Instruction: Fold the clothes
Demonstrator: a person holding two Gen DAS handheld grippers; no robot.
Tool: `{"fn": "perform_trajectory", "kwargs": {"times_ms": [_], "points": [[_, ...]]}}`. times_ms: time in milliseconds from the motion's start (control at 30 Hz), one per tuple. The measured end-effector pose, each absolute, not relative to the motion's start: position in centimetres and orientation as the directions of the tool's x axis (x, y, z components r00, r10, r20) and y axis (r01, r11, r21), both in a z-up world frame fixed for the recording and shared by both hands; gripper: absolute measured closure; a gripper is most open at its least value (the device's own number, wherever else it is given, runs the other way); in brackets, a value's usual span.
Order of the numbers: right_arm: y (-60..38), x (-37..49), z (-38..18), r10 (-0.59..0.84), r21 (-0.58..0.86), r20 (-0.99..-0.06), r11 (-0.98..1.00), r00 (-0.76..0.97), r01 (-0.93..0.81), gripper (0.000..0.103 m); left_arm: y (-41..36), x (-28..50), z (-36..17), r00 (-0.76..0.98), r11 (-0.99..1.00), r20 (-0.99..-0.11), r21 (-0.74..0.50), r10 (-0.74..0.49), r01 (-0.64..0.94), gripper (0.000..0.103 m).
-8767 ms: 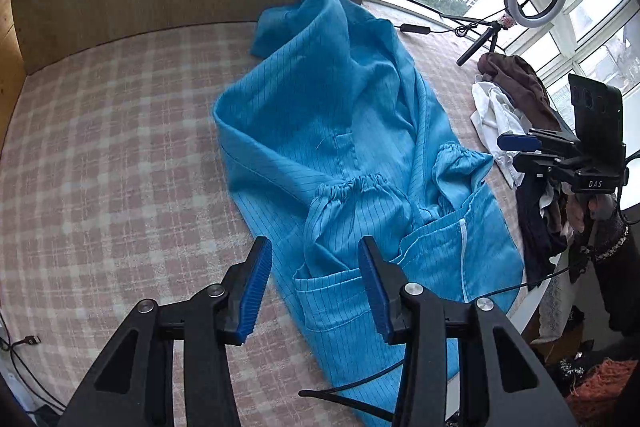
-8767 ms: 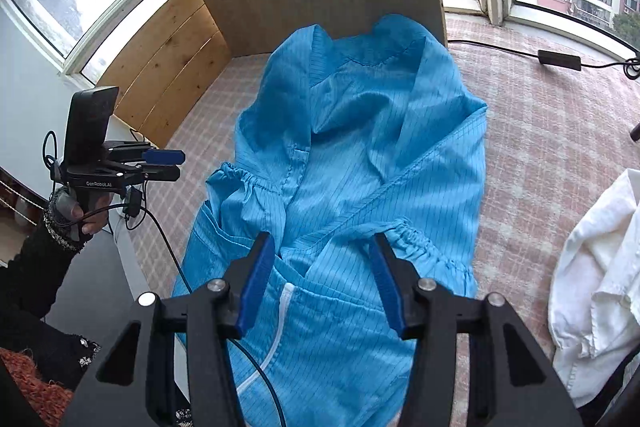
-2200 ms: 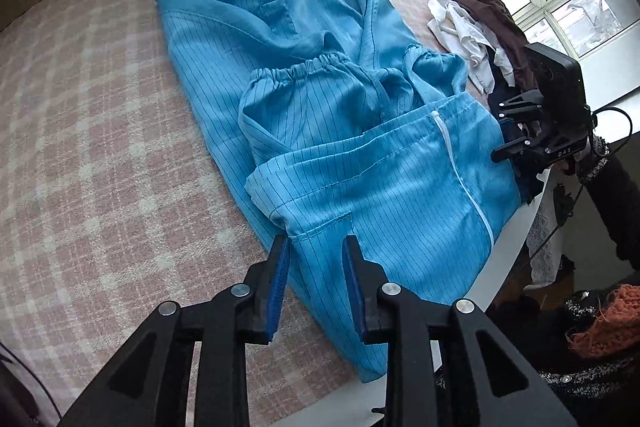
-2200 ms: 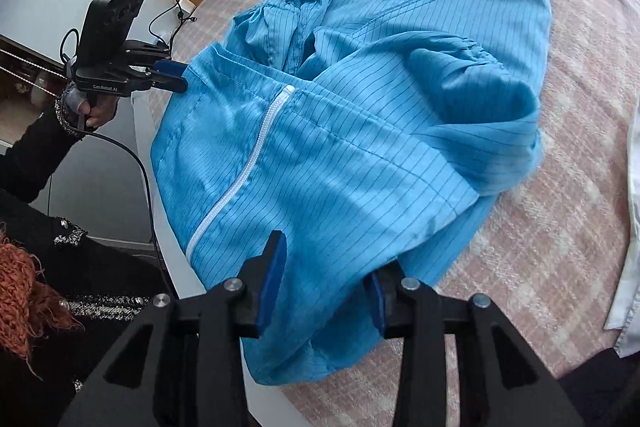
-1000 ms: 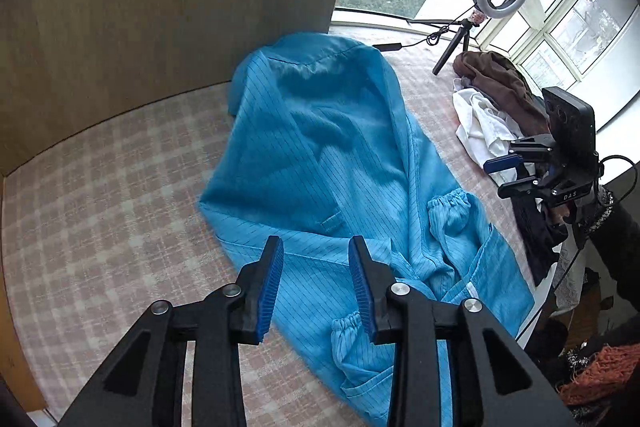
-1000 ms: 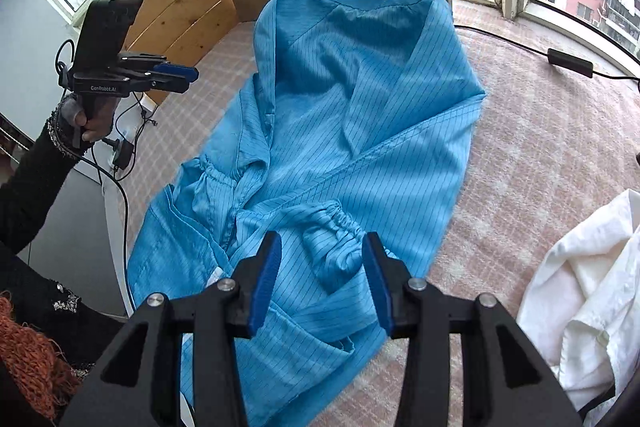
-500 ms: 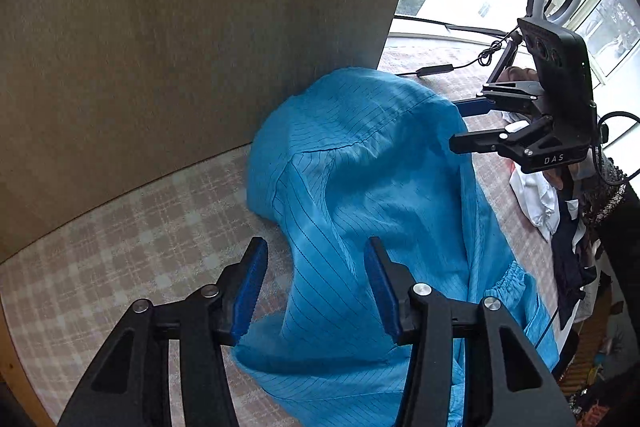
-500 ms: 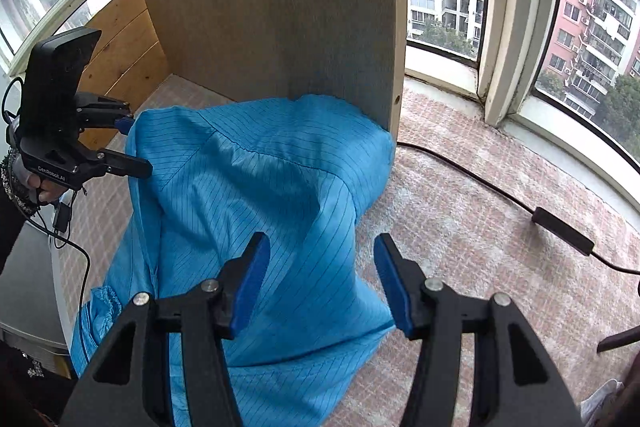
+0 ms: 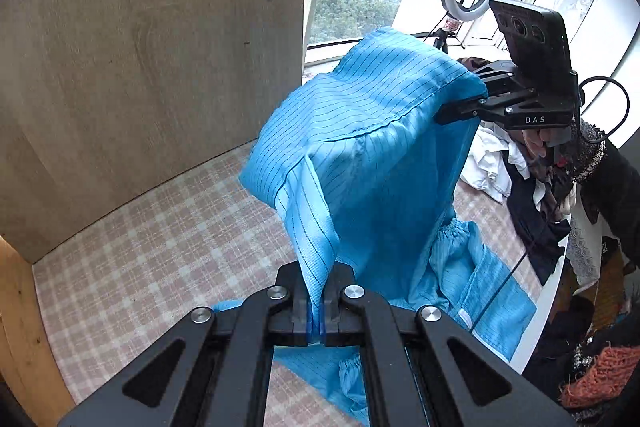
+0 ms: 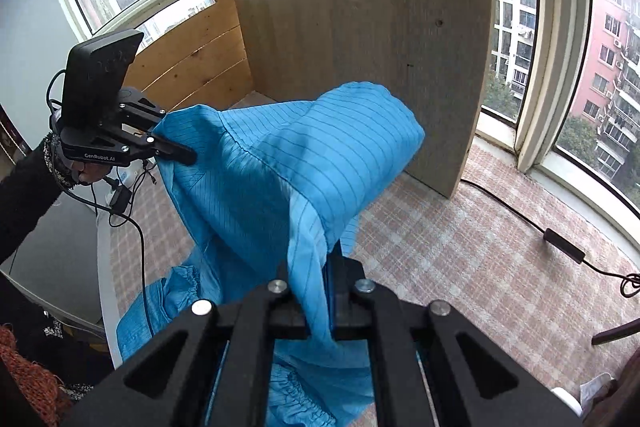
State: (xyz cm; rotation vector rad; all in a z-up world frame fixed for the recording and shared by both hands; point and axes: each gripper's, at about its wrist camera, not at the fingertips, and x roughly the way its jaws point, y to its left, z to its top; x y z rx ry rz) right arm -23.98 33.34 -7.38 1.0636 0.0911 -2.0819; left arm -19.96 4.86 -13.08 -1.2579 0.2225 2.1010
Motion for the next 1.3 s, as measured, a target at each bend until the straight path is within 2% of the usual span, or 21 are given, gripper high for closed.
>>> {"fn": "perform_trajectory", "kwargs": {"times_ms": [133,233,367,433,567,633,700,733,767,900,967,1000,1200,1233,1267,1300], "points": [[33.8,-14.9,-5.7,-0.580,0.207,-0.721,-0.701,-0.378,0.682,0.098,4.8,-11.2,-12.2,-0.313,-0.734,-0.827,-0.165,0.467,-0.659,0.102],[34.2,-8.7,-7.1,-0.571,0.224,-0.731,-0.718,-0.374,0.659,0.098,5.6,-4.8,-14.6,-0.254,-0.706,-0.827,-0.221,0.501,-0.672,0.102],[35.2,-1.7,-12.6,-0.569,0.316,-0.762,-0.744,-0.310,0.588,0.098,7.2,2.0,-21.2,-0.115,-0.669,-0.846,-0.322,0.521,-0.670,0.102],[35.0,0.6,-16.5,-0.553,0.359,-0.798,-0.755,-0.239,0.549,0.098,7.5,4.0,-24.7,-0.049,-0.685,-0.868,-0.355,0.494,-0.636,0.100],[33.4,4.4,-20.6,-0.435,0.290,-0.894,-0.749,-0.111,0.596,0.094,6.9,7.0,-28.3,0.039,-0.722,-0.901,-0.370,0.431,-0.585,0.093],[33.7,5.6,-20.0,-0.403,0.265,-0.910,-0.744,-0.095,0.613,0.087,6.0,8.3,-27.0,0.029,-0.719,-0.901,-0.365,0.433,-0.592,0.084],[34.5,5.8,-18.6,-0.368,0.204,-0.918,-0.758,-0.148,0.619,0.064,5.1,9.0,-25.5,0.008,-0.722,-0.897,-0.361,0.441,-0.590,0.077],[34.9,5.8,-17.9,-0.349,0.170,-0.920,-0.765,-0.179,0.621,0.060,4.8,9.0,-25.0,0.007,-0.724,-0.893,-0.370,0.450,-0.583,0.076],[35.2,5.8,-17.3,-0.354,0.164,-0.915,-0.766,-0.194,0.622,0.057,4.7,8.8,-24.6,0.007,-0.726,-0.888,-0.380,0.459,-0.574,0.076],[36.0,5.4,-15.0,-0.472,0.276,-0.863,-0.738,-0.179,0.615,0.056,5.7,7.5,-23.7,0.002,-0.709,-0.854,-0.434,0.521,-0.556,0.075],[36.1,5.1,-14.2,-0.521,0.326,-0.836,-0.724,-0.172,0.608,0.051,6.9,6.6,-24.5,0.020,-0.699,-0.850,-0.446,0.526,-0.560,0.062],[35.7,5.1,-14.3,-0.528,0.334,-0.834,-0.714,-0.161,0.615,0.048,7.4,6.2,-24.9,0.029,-0.694,-0.848,-0.452,0.529,-0.561,0.061],[32.2,6.8,-17.1,-0.448,0.275,-0.890,-0.675,-0.084,0.684,0.048,10.7,5.8,-27.4,0.051,-0.678,-0.877,-0.405,0.478,-0.614,0.062],[32.0,7.2,-17.6,-0.430,0.257,-0.899,-0.678,-0.088,0.689,0.048,10.9,6.1,-27.5,0.052,-0.670,-0.875,-0.406,0.482,-0.622,0.065],[32.0,7.4,-18.1,-0.424,0.255,-0.902,-0.679,-0.085,0.688,0.048,11.2,6.3,-27.5,0.068,-0.653,-0.861,-0.431,0.504,-0.623,0.079],[32.0,7.7,-18.5,-0.427,0.261,-0.901,-0.678,-0.079,0.687,0.048,11.4,6.6,-27.4,0.079,-0.636,-0.848,-0.451,0.523,-0.626,0.087]]}}
